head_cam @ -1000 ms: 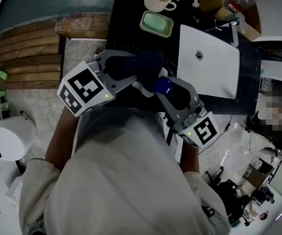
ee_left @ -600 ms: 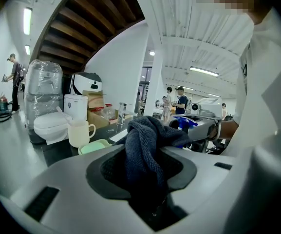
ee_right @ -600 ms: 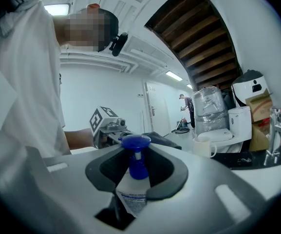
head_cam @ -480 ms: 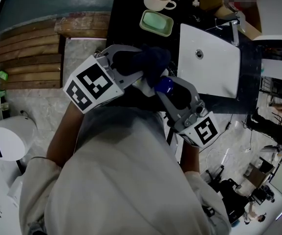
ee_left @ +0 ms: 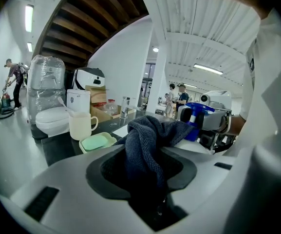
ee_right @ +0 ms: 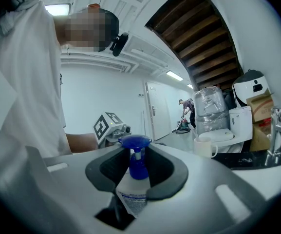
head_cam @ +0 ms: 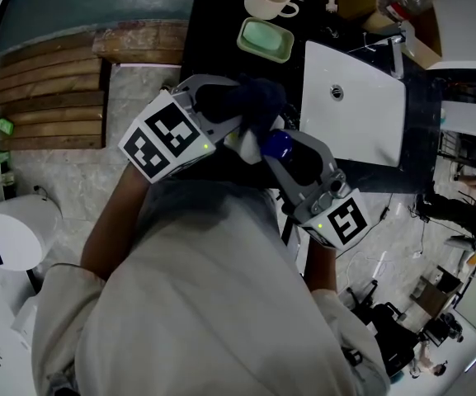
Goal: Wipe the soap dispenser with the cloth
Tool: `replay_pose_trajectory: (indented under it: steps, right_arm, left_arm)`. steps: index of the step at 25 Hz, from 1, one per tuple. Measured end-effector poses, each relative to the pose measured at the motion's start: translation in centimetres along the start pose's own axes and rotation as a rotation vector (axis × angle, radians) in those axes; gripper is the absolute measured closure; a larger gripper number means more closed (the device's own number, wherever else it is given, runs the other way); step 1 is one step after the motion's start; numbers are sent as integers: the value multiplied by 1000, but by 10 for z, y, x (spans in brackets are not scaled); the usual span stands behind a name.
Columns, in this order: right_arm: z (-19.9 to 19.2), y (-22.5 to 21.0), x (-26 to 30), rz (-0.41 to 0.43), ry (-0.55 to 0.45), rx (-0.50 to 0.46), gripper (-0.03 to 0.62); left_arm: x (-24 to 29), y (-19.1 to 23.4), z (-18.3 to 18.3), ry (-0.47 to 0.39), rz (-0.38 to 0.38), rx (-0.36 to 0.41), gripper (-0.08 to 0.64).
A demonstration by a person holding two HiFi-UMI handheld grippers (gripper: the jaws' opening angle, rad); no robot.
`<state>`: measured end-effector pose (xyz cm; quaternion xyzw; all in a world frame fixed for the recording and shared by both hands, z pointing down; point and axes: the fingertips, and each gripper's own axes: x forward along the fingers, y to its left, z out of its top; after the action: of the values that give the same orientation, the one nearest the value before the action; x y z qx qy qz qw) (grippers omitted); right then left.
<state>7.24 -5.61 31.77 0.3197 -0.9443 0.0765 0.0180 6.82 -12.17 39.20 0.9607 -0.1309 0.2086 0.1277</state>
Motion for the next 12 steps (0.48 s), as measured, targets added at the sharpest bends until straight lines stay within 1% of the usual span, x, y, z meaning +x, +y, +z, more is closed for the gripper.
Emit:
replay_pose_trajectory:
  steps: [4, 8, 12]
  right_arm:
    - [-3, -3, -2, -15, 11, -7, 509]
    - [2, 0, 1, -1, -6, 15, 509]
    - [-4, -1, 0, -9, 25, 18, 509]
  left_arm:
    - [4, 2, -6, 12, -3, -11, 414]
    - [6, 5, -18, 38, -4, -30, 415]
    - [8, 6, -26, 53, -17, -52, 414]
